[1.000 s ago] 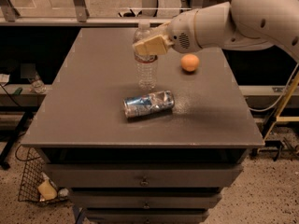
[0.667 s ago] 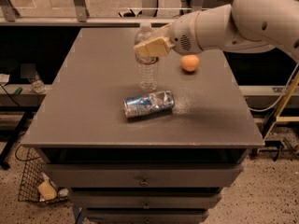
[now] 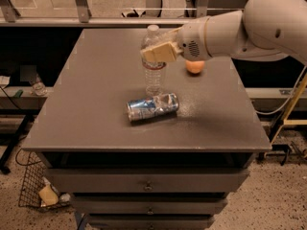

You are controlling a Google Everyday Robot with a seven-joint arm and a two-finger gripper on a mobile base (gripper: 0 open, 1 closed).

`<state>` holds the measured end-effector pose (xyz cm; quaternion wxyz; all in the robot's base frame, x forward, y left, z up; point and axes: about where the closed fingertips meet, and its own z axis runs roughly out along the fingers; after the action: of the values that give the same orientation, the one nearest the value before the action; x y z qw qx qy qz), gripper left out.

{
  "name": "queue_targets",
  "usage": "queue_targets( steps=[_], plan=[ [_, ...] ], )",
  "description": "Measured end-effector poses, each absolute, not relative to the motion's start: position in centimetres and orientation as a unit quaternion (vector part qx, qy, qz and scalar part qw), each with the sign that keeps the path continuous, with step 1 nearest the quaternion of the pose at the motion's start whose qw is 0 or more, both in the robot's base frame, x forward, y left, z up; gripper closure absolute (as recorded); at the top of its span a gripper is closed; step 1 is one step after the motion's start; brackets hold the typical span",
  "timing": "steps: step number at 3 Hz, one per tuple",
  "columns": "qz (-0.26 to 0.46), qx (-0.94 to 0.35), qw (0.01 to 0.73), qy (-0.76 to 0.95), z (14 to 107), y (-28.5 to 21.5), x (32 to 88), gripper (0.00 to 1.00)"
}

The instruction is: Move water bottle near redbull can

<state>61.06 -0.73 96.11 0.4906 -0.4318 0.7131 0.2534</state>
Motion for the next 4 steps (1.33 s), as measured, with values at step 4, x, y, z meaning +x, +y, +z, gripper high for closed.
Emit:
queue_targets(
  steps=[4],
  plan=[
    [0.246, -0.415, 0.5, 0.72, 95.8, -1.9, 59.2, 1.0]
  ],
)
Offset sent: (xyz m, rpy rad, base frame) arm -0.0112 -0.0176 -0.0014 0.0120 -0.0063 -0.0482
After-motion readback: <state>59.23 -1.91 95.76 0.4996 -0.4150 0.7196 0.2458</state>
